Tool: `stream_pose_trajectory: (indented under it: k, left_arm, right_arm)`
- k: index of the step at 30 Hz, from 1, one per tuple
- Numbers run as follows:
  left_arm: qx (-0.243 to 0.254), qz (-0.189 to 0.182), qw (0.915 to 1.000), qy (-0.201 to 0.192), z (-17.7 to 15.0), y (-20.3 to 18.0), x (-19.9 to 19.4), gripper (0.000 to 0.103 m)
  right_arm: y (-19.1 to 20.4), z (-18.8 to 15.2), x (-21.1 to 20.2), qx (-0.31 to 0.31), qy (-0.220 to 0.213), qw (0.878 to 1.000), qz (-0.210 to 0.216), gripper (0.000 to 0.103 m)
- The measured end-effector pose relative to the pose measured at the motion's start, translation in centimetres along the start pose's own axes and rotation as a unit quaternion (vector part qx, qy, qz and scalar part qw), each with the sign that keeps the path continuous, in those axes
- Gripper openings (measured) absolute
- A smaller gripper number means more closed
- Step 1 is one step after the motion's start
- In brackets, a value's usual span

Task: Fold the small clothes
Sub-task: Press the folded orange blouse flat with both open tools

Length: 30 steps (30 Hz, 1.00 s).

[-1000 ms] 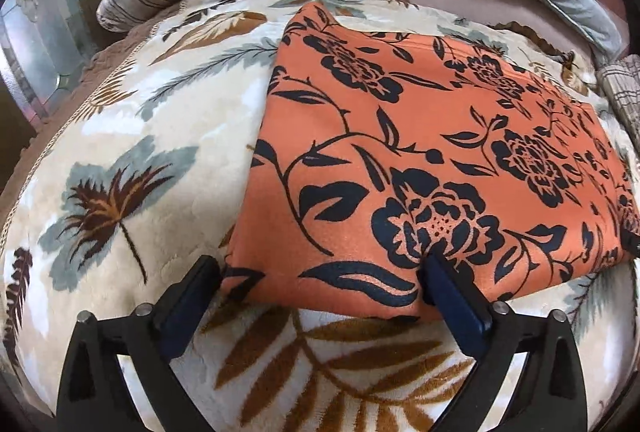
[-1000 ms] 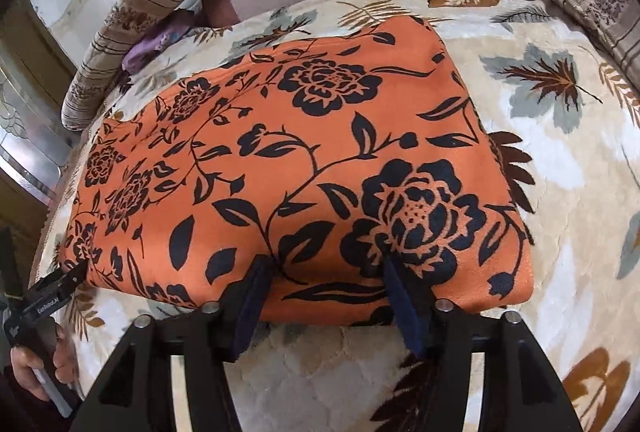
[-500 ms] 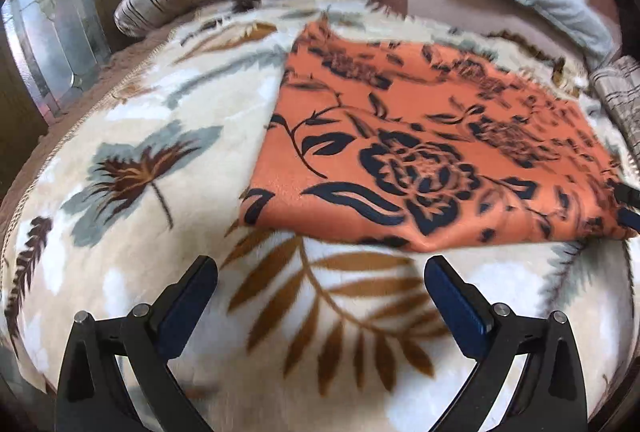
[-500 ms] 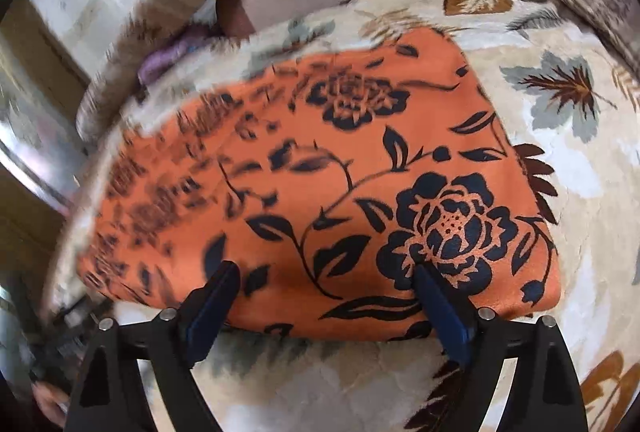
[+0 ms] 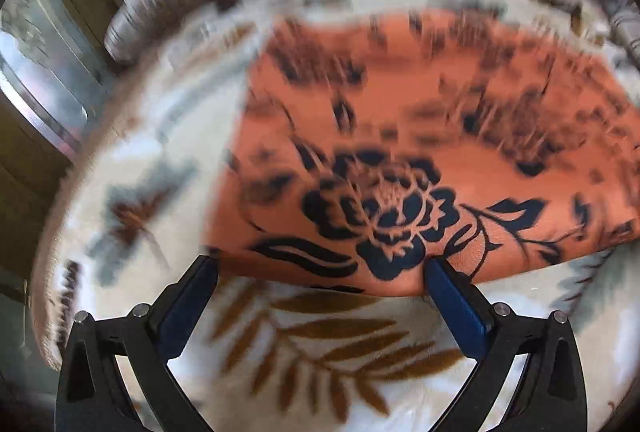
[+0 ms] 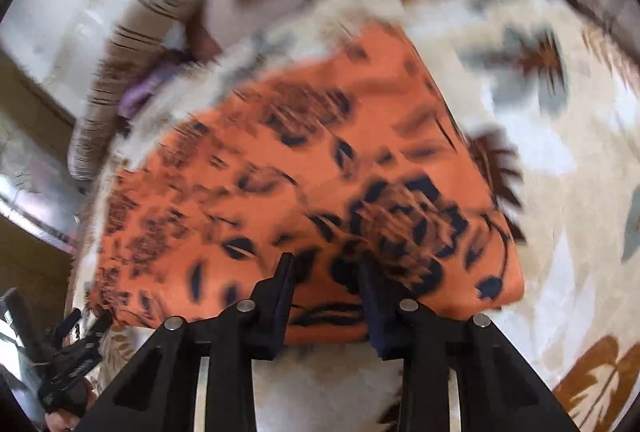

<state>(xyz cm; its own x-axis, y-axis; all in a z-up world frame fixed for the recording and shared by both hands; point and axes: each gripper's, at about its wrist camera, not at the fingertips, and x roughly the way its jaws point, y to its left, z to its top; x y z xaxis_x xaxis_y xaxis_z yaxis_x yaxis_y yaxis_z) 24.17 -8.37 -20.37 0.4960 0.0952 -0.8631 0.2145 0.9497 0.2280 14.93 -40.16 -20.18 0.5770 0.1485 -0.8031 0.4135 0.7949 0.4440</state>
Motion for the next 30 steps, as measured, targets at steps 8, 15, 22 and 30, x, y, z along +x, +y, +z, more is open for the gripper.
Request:
stream_pose_trajectory:
  k: [8,15,22,30]
  left_arm:
    - [0.014,0.026,0.9950,-0.095,-0.8,-0.7,-3.8,0.103]
    - [0.021,0.032,0.9876,-0.152,-0.3,-1.3,-8.3,0.103]
    - [0.012,0.020,0.9858,-0.166,0.4,-1.5,-10.1,0.103]
    - [0.011,0.020,0.9864,-0.162,0.5,-2.2,-9.7,0.103]
  right_arm:
    - [0.3,0.4,-1.6,0.003,-0.024,0.999,0.034,0.034]
    - [3.6,0.2,-2.3,-0.050,-0.037,0.996,0.064,0.034]
    - [4.9,-0.2,-1.8,-0.075,-0.029,0.995,0.066,0.034]
    - [5.2,-0.5,-1.5,-0.090,-0.025,0.994,0.060,0.034]
